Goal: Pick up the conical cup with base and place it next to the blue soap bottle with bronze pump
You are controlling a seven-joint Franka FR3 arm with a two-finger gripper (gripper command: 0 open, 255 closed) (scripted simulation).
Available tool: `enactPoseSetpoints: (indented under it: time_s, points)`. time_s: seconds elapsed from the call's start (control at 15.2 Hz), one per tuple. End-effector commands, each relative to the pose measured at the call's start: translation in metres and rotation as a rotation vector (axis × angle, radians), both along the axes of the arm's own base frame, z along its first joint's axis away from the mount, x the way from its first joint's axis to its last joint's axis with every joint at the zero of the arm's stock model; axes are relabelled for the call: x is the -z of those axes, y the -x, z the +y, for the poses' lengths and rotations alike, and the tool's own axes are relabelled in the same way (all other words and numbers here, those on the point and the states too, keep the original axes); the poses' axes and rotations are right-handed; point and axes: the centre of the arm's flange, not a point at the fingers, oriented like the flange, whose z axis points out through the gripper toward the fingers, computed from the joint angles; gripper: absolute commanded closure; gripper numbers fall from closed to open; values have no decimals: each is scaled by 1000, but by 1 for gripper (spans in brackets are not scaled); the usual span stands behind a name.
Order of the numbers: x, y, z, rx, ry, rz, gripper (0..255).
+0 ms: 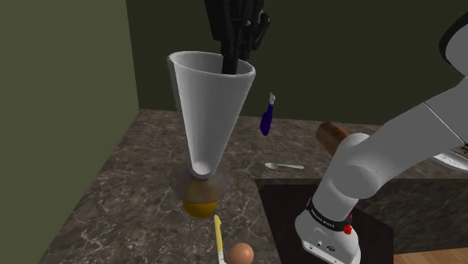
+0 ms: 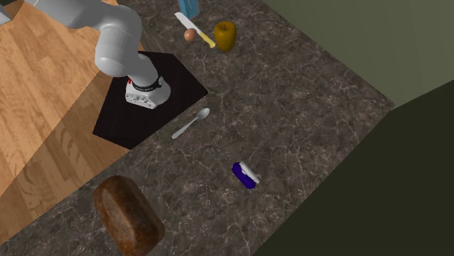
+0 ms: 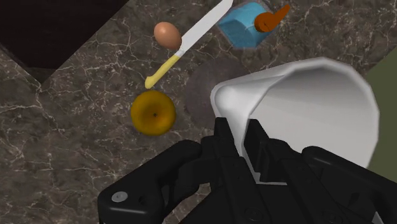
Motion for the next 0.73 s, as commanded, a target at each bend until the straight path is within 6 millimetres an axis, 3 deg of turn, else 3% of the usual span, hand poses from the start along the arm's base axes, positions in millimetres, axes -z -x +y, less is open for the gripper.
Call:
enactPoseSetpoints:
  time_s: [0.0, 0.66]
  points:
    - [-1, 3, 28, 1, -2, 0, 255]
    - [-1, 26, 158, 1, -2, 0, 255]
